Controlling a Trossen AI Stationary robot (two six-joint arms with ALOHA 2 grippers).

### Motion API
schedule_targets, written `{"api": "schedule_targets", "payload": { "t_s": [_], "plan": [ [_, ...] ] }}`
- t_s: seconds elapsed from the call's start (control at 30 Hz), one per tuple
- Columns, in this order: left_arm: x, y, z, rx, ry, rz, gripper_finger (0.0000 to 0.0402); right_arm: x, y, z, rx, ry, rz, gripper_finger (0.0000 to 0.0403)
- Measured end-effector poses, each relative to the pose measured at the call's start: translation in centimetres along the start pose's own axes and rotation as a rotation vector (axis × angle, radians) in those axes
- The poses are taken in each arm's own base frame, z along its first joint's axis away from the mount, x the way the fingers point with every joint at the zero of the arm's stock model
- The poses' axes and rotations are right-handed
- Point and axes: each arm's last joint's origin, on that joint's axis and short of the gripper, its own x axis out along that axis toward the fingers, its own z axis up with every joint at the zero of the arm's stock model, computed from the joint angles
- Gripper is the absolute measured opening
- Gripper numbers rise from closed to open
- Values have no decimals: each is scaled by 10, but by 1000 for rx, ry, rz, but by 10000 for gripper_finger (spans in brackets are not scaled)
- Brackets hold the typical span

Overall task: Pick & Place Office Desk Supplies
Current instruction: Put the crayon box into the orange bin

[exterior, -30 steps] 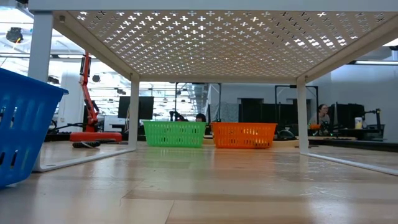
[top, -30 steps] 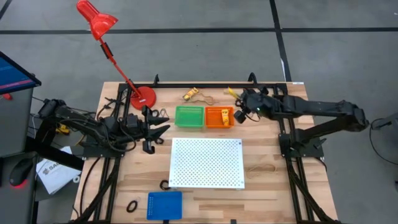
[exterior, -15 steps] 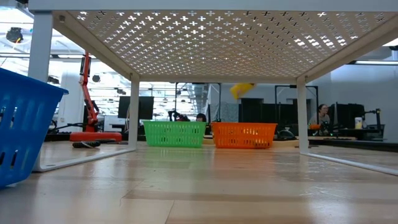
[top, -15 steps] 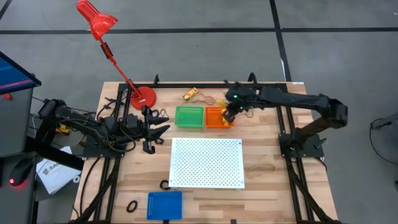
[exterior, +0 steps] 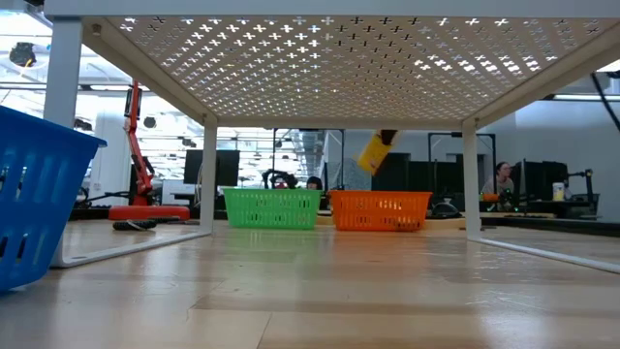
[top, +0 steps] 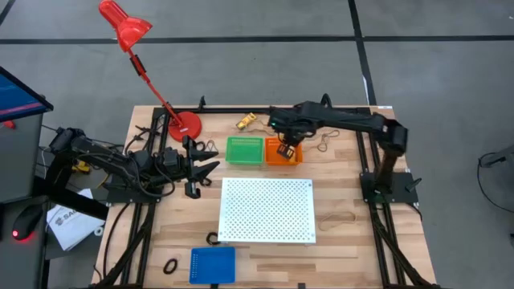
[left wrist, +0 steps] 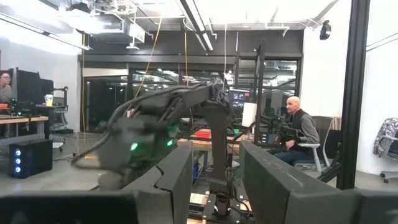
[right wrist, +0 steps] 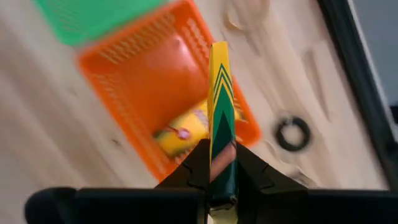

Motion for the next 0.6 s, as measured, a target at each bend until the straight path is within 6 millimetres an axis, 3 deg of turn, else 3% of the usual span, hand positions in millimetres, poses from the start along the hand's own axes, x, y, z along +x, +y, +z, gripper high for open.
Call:
{"api": "schedule_targets", "payload": {
  "t_s": [0.17,0.6],
  "plan": [
    [0,0,0,0,0,0,122,18,9,9,-46,105,-41,29],
    [0,0,0,9,2,9,122,16,23,5,-113,128,-25,29]
  ]
}}
